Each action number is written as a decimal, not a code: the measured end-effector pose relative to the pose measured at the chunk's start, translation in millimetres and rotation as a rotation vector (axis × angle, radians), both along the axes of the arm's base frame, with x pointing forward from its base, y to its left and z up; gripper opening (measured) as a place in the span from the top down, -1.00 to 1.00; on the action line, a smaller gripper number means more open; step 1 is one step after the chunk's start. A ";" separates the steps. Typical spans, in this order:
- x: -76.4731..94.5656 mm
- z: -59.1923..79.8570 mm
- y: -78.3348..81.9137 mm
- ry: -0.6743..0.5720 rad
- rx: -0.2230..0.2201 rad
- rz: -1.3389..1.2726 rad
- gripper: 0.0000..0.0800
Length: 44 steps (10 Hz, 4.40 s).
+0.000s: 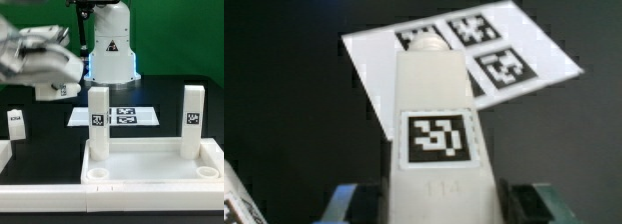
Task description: Assemble desk
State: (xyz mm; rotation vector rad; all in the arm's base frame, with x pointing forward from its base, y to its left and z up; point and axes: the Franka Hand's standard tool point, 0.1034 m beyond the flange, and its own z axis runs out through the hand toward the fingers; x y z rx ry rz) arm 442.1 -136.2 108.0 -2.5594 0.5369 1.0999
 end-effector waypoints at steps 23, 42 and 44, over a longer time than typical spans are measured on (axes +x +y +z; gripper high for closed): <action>162.2 87.1 175.1 -1.257 -0.377 0.258 0.29; 177.2 25.8 256.7 -1.264 -0.329 0.373 0.29; 180.3 22.3 249.1 -1.258 -0.338 0.375 0.29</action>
Offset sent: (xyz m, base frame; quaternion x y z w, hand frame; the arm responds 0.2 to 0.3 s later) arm 0.0699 -0.0186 0.0711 -0.0242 0.1806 -0.1234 0.9755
